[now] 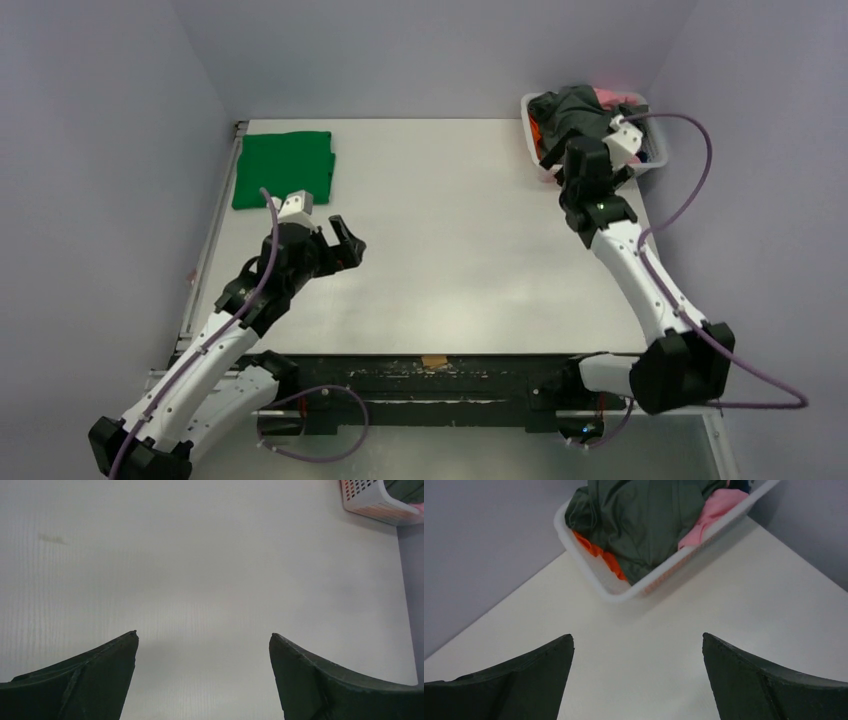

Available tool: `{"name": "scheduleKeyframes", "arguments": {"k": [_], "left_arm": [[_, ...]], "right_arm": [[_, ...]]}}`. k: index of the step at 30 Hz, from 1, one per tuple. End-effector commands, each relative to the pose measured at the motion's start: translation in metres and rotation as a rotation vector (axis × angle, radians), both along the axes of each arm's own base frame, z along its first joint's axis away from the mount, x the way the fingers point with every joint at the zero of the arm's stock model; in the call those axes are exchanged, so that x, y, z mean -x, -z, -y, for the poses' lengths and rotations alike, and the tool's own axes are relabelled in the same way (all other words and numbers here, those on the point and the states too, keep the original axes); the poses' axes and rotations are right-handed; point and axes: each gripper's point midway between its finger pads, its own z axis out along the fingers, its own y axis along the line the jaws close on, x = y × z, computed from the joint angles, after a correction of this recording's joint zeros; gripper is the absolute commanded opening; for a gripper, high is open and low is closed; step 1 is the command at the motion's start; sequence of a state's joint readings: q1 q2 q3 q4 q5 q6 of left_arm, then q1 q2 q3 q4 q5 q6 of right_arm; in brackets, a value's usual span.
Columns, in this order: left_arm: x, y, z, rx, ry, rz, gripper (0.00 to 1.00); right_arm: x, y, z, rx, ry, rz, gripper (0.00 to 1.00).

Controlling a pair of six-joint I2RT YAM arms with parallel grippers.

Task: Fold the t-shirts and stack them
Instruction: Grab crumpled tshirt from bin with the right arm

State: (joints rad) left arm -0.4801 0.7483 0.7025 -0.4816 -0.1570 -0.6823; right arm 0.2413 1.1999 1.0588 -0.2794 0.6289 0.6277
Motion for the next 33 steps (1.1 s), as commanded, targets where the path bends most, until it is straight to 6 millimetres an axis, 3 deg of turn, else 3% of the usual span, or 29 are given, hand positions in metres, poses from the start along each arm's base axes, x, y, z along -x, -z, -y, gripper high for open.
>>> {"name": "scheduleKeyframes", "arguments": {"k": [1,2,3,5,8,10,17,25,26,28,31,33], "left_arm": [[-0.027,-0.040,0.004,-0.005,-0.009,0.148,1.00],[-0.029,-0.039,0.004,-0.013,-0.010,0.151,1.00],[-0.031,-0.037,0.003,-0.025,-0.011,0.146,1.00],[-0.035,-0.031,0.001,-0.051,-0.021,0.133,1.00],[-0.039,-0.023,-0.003,-0.086,-0.041,0.109,1.00],[-0.041,-0.018,-0.004,-0.105,-0.048,0.093,1.00],[-0.052,-0.005,-0.004,-0.150,-0.060,0.054,1.00],[-0.062,0.005,-0.005,-0.189,-0.074,0.014,1.00],[-0.062,0.006,-0.005,-0.192,-0.075,0.010,1.00],[-0.062,0.007,-0.005,-0.197,-0.077,0.006,1.00],[-0.062,0.006,-0.007,-0.203,-0.083,0.005,1.00],[-0.062,0.006,-0.008,-0.202,-0.089,0.005,1.00]], "right_arm": [[-0.077,-0.019,0.019,0.036,0.006,0.019,0.97],[-0.093,-0.026,0.024,0.034,-0.002,0.023,0.97],[-0.114,-0.010,0.028,0.037,-0.014,-0.021,0.96],[-0.148,-0.001,0.042,0.038,-0.019,-0.062,0.95],[-0.188,0.029,0.070,0.041,-0.016,-0.164,0.91],[-0.212,0.029,0.086,0.046,-0.027,-0.187,0.89],[-0.274,0.077,0.121,0.122,-0.049,-0.158,0.86],[-0.322,0.134,0.111,0.062,-0.156,-0.076,0.71],[-0.326,0.135,0.109,0.057,-0.163,-0.056,0.63],[-0.332,0.128,0.108,0.045,-0.159,-0.001,0.39],[-0.338,0.094,0.107,0.039,-0.154,0.099,0.05],[-0.339,0.060,0.106,0.040,-0.150,0.173,0.00]]}}
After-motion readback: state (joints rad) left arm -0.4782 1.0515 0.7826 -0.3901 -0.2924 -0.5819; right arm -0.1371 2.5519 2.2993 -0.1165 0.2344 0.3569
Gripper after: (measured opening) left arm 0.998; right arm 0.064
